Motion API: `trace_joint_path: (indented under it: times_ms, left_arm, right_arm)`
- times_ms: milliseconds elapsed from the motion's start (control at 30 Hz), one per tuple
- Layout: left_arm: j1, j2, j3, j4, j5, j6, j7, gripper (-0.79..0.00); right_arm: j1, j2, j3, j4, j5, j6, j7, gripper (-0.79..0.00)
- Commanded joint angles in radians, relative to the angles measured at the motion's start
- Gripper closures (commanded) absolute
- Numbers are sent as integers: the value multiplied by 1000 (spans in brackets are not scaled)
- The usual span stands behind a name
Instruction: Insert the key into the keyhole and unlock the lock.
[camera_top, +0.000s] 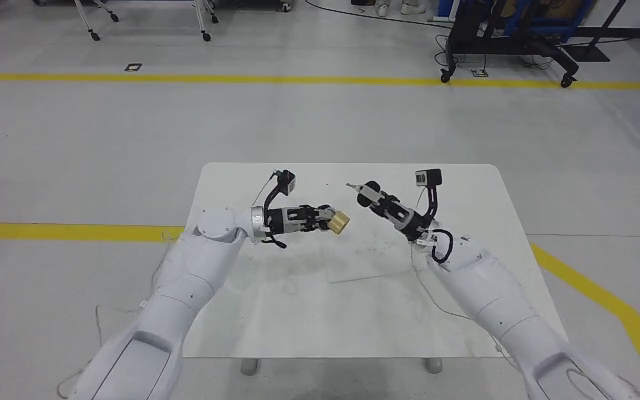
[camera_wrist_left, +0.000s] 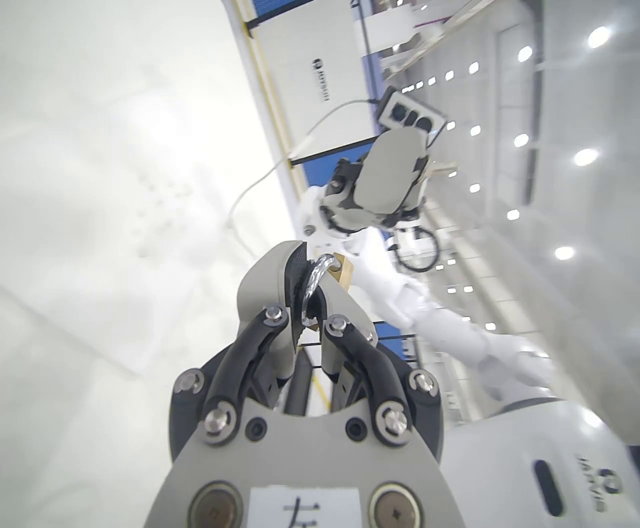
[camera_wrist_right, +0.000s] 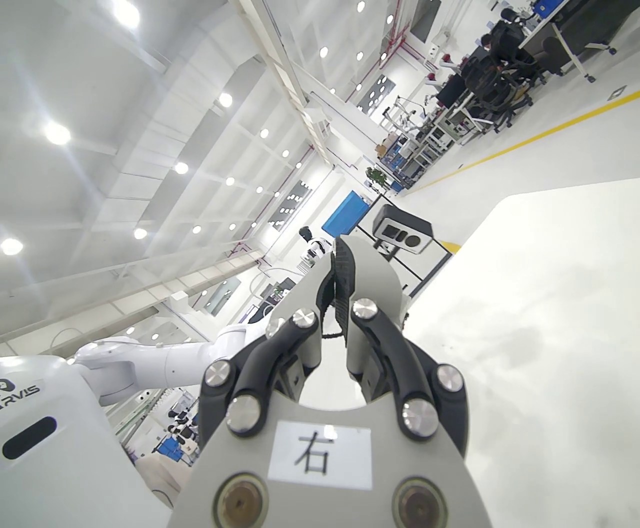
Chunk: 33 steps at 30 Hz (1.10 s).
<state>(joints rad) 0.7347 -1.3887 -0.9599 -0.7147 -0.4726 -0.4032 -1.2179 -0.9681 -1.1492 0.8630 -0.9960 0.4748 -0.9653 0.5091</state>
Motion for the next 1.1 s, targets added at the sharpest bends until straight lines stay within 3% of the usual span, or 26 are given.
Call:
trace_joint_path:
  times_ms: [0, 200, 433, 667, 833, 1067]
  left_arm:
    - [-24, -18, 14, 73, -79, 9, -37, 0]
    - [-82, -56, 37, 202, -157, 13, -89, 0]
    - [-114, -78, 47, 273, -171, 2, -92, 0]
    - [-134, -89, 33, 321, -206, 6, -118, 0]
    - [-146, -86, 17, 347, -215, 0, -116, 0]
    - [-146, -86, 17, 347, -215, 0, -116, 0]
  right_arm:
    - [10, -10, -12, 20, 25, -26, 17, 0]
    - [37, -34, -38, 59, 62, -47, 75, 0]
    - [48, -54, -55, 65, 73, -47, 144, 0]
    - [32, -46, -20, 32, 162, -47, 275, 0]
    - [-9, -33, 48, -8, 160, -47, 289, 0]
    - [-13, -32, 51, -12, 162, -47, 288, 0]
